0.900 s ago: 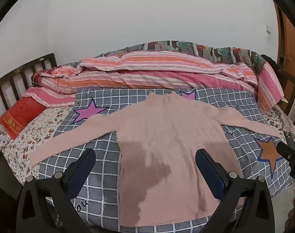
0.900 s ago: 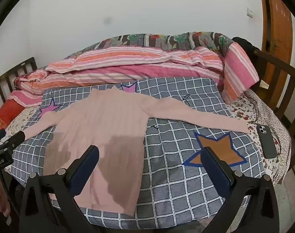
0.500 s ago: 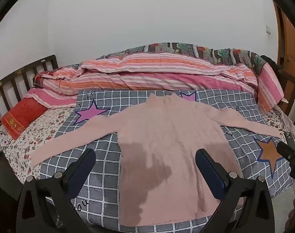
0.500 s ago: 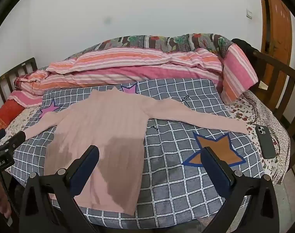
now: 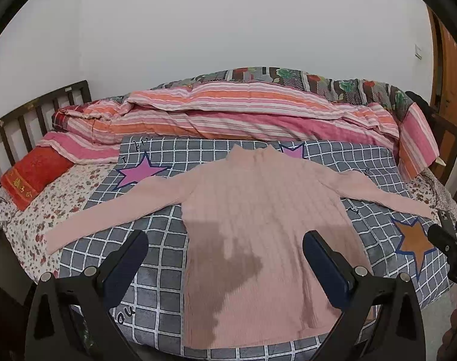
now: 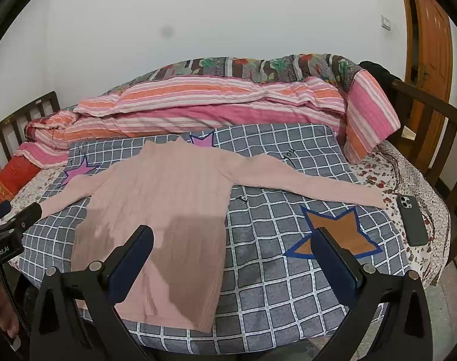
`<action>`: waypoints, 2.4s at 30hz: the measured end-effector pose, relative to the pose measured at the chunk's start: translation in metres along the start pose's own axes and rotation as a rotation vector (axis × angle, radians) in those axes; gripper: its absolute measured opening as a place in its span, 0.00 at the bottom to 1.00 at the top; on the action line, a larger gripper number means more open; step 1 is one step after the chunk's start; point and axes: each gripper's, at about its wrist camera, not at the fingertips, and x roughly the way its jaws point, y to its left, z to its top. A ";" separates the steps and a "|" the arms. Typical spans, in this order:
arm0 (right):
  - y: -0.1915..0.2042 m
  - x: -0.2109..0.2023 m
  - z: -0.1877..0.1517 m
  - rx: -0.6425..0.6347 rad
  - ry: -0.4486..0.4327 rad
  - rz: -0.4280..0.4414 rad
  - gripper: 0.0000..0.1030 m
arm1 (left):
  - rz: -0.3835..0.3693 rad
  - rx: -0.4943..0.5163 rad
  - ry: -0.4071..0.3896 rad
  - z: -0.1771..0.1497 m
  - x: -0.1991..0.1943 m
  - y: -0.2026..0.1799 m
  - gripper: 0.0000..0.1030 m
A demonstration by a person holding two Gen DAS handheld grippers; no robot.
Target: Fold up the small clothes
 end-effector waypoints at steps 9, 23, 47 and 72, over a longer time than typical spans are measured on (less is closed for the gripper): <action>0.004 0.001 0.002 -0.006 0.001 -0.002 1.00 | -0.001 -0.007 0.004 -0.002 0.001 0.001 1.00; 0.010 -0.003 0.005 -0.019 -0.011 0.006 1.00 | 0.000 -0.011 -0.001 -0.002 0.002 0.003 1.00; 0.017 -0.002 -0.001 -0.027 -0.012 0.021 1.00 | 0.004 -0.036 -0.004 -0.001 -0.001 0.016 1.00; 0.022 0.003 -0.002 -0.033 -0.015 0.020 1.00 | 0.022 -0.046 -0.016 -0.002 0.001 0.024 1.00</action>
